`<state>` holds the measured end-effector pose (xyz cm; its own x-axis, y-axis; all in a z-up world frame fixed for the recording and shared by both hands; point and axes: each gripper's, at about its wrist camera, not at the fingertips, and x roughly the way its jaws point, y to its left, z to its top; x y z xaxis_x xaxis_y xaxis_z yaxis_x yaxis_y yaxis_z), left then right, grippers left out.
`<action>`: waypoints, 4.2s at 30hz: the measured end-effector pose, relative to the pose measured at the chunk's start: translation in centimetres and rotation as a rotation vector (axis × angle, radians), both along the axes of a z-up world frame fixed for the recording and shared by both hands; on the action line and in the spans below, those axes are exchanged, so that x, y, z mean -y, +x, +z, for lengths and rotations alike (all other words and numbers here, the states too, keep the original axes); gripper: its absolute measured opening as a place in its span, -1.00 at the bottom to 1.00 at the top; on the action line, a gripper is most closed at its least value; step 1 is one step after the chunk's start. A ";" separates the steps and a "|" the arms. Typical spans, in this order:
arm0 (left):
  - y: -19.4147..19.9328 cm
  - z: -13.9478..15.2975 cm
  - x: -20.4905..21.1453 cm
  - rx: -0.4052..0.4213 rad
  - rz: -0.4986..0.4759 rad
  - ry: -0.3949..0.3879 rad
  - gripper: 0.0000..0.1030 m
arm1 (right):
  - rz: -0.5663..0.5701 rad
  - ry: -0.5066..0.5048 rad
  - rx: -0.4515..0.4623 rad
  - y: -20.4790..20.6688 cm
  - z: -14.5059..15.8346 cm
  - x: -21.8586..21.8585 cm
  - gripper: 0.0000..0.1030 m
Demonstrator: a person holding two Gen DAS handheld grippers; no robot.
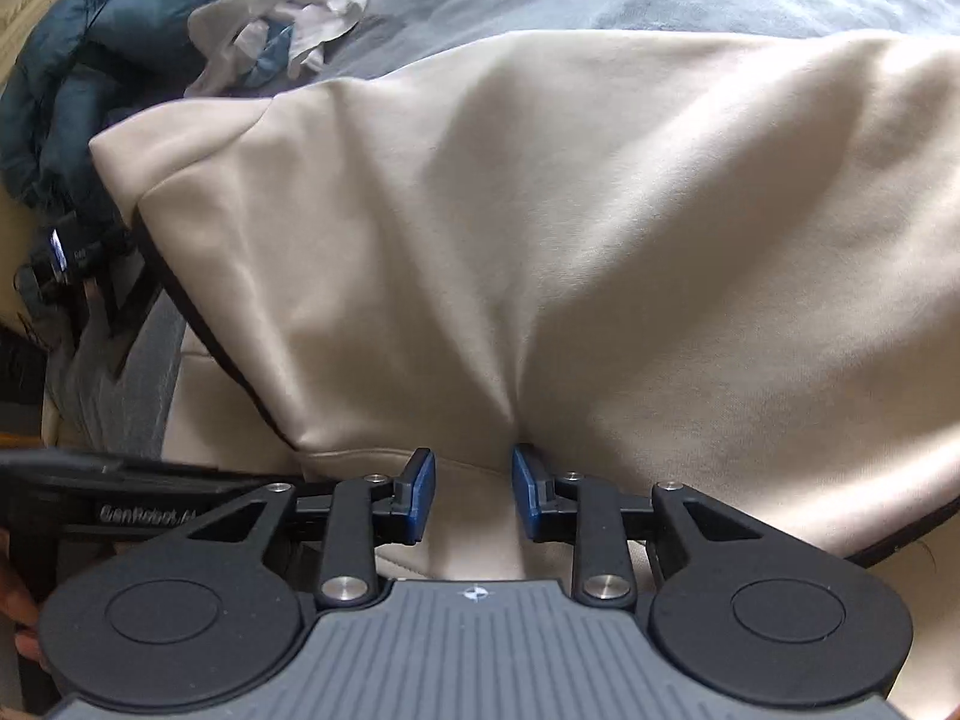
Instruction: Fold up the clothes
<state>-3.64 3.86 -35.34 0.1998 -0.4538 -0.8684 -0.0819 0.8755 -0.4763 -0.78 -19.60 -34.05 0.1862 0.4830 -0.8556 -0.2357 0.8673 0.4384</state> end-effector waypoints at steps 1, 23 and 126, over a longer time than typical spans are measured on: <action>-0.2 0.4 -0.1 0.002 0.002 0.004 -0.74 | 0.003 0.004 -0.013 0.3 0.0 0.1 -0.44; 1.3 10.7 -3.2 0.334 0.476 0.198 -0.53 | 0.262 0.014 0.005 2.0 -0.4 0.7 -0.45; 2.9 4.1 -10.0 0.125 0.048 0.315 -0.61 | -0.456 0.538 0.141 -5.0 11.0 10.7 0.21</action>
